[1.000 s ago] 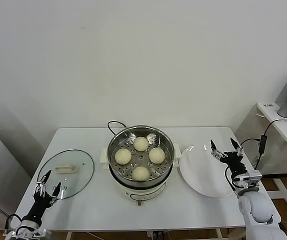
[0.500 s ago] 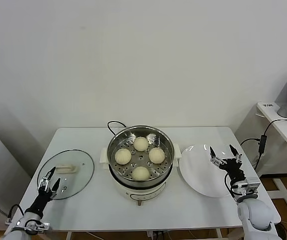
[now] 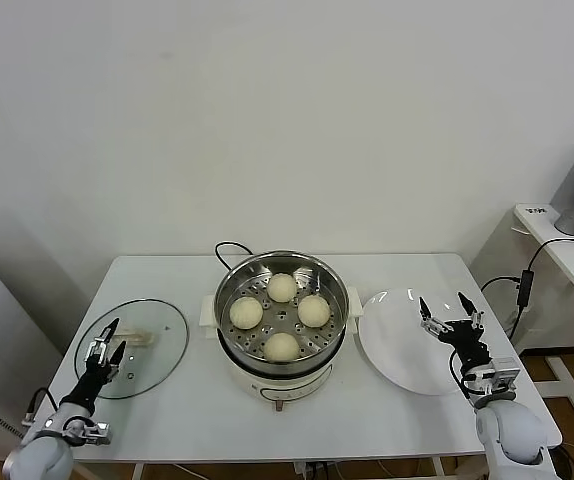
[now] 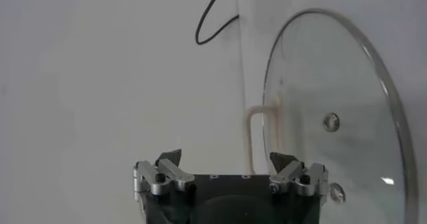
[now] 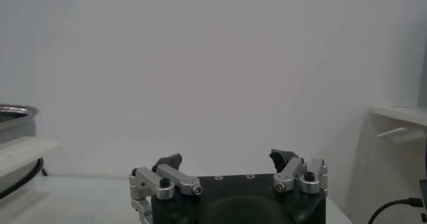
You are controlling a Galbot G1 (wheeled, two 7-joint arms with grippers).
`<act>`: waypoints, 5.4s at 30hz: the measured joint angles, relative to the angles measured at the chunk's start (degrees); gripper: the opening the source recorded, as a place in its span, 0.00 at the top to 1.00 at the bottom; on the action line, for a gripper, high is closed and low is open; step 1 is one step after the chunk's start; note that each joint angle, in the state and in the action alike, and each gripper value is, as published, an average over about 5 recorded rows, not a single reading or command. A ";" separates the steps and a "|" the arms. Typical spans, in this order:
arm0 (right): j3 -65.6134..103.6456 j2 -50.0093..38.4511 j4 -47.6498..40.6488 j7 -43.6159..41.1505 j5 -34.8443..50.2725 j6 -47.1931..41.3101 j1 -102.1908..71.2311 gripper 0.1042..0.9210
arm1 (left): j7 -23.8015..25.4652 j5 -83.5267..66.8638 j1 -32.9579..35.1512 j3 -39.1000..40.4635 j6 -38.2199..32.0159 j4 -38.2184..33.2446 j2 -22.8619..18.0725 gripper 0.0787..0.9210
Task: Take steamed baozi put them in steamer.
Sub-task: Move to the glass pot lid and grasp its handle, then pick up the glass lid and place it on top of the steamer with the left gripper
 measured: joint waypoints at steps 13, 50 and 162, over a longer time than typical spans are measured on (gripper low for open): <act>0.74 -0.10 0.49 -0.31 0.15 -0.01 -0.32 0.12 | 0.77 1.24 -4.66 1.01 -0.08 2.86 -0.82 0.18; 0.97 -1.52 1.59 0.26 1.91 -0.80 0.83 0.12 | 9.37 -10.32 -0.32 -1.41 7.29 -13.65 2.65 0.97; 2.53 -2.50 0.32 -0.38 2.33 -0.75 1.42 0.12 | 31.64 6.08 -11.02 44.13 47.91 -32.46 -12.43 0.70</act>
